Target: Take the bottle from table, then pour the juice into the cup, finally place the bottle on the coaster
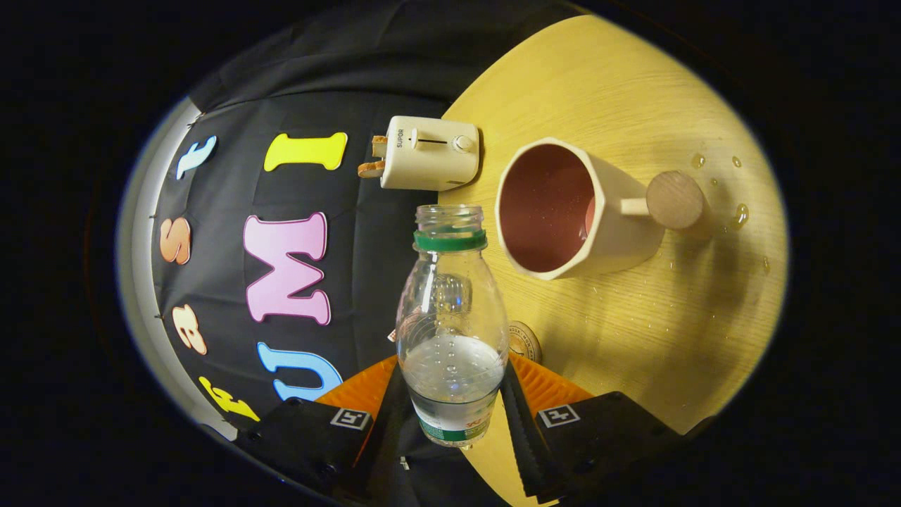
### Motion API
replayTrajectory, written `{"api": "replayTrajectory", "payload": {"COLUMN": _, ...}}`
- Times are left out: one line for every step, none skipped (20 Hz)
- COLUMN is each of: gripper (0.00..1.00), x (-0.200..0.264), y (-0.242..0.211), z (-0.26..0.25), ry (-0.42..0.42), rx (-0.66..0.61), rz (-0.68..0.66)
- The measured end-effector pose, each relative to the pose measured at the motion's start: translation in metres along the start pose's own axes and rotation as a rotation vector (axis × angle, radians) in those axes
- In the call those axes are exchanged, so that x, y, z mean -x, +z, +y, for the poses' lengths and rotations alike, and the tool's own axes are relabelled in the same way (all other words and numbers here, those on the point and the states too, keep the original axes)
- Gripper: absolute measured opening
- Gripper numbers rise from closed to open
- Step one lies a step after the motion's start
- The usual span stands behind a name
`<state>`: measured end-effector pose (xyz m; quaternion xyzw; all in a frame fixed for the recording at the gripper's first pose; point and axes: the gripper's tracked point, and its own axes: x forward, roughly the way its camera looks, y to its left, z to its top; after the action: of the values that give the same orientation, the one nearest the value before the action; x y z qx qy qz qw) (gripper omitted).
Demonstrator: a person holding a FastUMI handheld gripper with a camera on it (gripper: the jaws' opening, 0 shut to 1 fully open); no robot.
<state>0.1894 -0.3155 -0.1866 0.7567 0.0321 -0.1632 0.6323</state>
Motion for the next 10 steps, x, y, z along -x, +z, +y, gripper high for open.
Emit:
{"api": "replayTrajectory", "payload": {"gripper": 0.71, "x": -0.0016, "y": 0.0006, "z": -0.0004, "ry": 0.000, "rx": -0.020, "rz": 0.001}}
{"api": "replayTrajectory", "payload": {"gripper": 0.71, "x": -0.0020, "y": 0.0012, "z": 0.0003, "ry": 0.001, "rx": -0.043, "rz": 0.002}}
{"api": "replayTrajectory", "payload": {"gripper": 0.71, "x": -0.0041, "y": 0.0034, "z": 0.0009, "ry": 0.004, "rx": -0.067, "rz": 0.002}}
{"api": "replayTrajectory", "payload": {"gripper": 0.71, "x": -0.0041, "y": 0.0031, "z": 0.0018, "ry": 0.005, "rx": -0.088, "rz": 0.003}}
{"api": "replayTrajectory", "payload": {"gripper": 0.71, "x": -0.0056, "y": 0.0031, "z": 0.0010, "ry": 0.002, "rx": -0.106, "rz": 0.005}}
{"api": "replayTrajectory", "payload": {"gripper": 0.72, "x": -0.0060, "y": 0.0035, "z": 0.0023, "ry": 0.002, "rx": -0.122, "rz": 0.007}}
{"api": "replayTrajectory", "payload": {"gripper": 0.71, "x": -0.0069, "y": 0.0028, "z": 0.0030, "ry": 0.001, "rx": -0.138, "rz": 0.006}}
{"api": "replayTrajectory", "payload": {"gripper": 0.71, "x": -0.0069, "y": 0.0024, "z": 0.0037, "ry": 0.001, "rx": -0.157, "rz": 0.004}}
{"api": "replayTrajectory", "payload": {"gripper": 0.71, "x": -0.0072, "y": 0.0024, "z": 0.0053, "ry": 0.003, "rx": -0.176, "rz": 0.000}}
{"api": "replayTrajectory", "payload": {"gripper": 0.71, "x": -0.0086, "y": 0.0038, "z": 0.0068, "ry": 0.003, "rx": -0.194, "rz": -0.004}}
